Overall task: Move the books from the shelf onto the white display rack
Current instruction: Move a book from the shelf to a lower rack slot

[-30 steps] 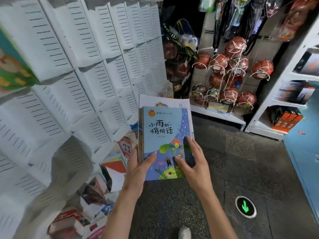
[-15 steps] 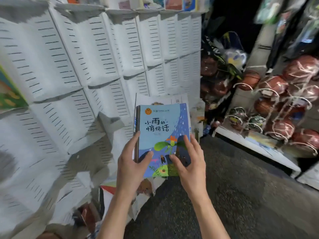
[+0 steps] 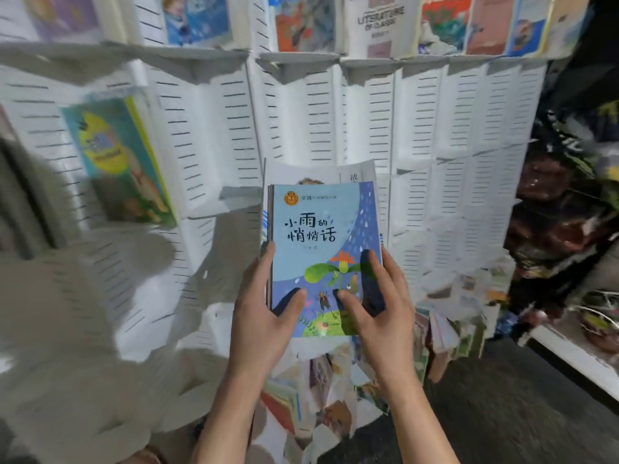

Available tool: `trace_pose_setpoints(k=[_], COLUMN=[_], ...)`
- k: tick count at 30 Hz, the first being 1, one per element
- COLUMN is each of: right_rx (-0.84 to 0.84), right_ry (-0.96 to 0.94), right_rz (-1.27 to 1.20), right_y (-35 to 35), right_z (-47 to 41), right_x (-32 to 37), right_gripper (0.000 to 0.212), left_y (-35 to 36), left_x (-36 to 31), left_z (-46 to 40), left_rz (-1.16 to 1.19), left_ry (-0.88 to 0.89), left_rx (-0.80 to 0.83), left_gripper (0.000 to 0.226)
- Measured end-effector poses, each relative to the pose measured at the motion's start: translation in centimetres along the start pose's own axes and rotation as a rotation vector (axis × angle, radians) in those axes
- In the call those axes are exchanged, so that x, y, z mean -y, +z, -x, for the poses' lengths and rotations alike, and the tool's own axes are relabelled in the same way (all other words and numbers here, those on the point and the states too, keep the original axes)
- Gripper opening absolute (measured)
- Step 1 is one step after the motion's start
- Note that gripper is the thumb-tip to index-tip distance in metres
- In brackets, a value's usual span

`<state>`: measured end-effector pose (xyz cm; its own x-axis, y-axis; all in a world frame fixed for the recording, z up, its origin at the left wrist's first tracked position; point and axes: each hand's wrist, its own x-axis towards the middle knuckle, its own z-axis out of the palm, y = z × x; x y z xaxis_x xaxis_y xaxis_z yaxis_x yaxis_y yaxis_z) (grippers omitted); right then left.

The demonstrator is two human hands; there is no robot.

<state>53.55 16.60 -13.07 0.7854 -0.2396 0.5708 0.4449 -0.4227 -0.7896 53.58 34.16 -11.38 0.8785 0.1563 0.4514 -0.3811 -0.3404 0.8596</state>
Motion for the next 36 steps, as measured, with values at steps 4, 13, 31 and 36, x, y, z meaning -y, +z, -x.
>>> trace_pose_setpoints(k=[4,13,31,36], right_rx=[0.014,0.040,-0.025,-0.052], right_ry=[-0.030,-0.083,-0.307,-0.330], right_rz=[-0.050,-0.197,-0.082,-0.045], right_y=[3.7,10.5,20.1,22.3], right_z=[-3.3,-8.8,-21.6,-22.4], right_x=[0.8,0.4,-2.9,-4.2], right_gripper=[0.071,0.067,0.066,0.066], left_y=[-1.9,-4.4,-2.1,-1.9], left_x=[1.1,3.4,8.1,9.5], left_z=[-3.8,-10.7,-24.7,-26.5], left_rz=[0.006,-0.037,-0.123,-0.166], left_ry=[0.023,0.120,0.089,0.075], left_rx=[-0.043,-0.166,-0.356,-0.338], left_gripper=[0.077,0.077,0.078,0.077])
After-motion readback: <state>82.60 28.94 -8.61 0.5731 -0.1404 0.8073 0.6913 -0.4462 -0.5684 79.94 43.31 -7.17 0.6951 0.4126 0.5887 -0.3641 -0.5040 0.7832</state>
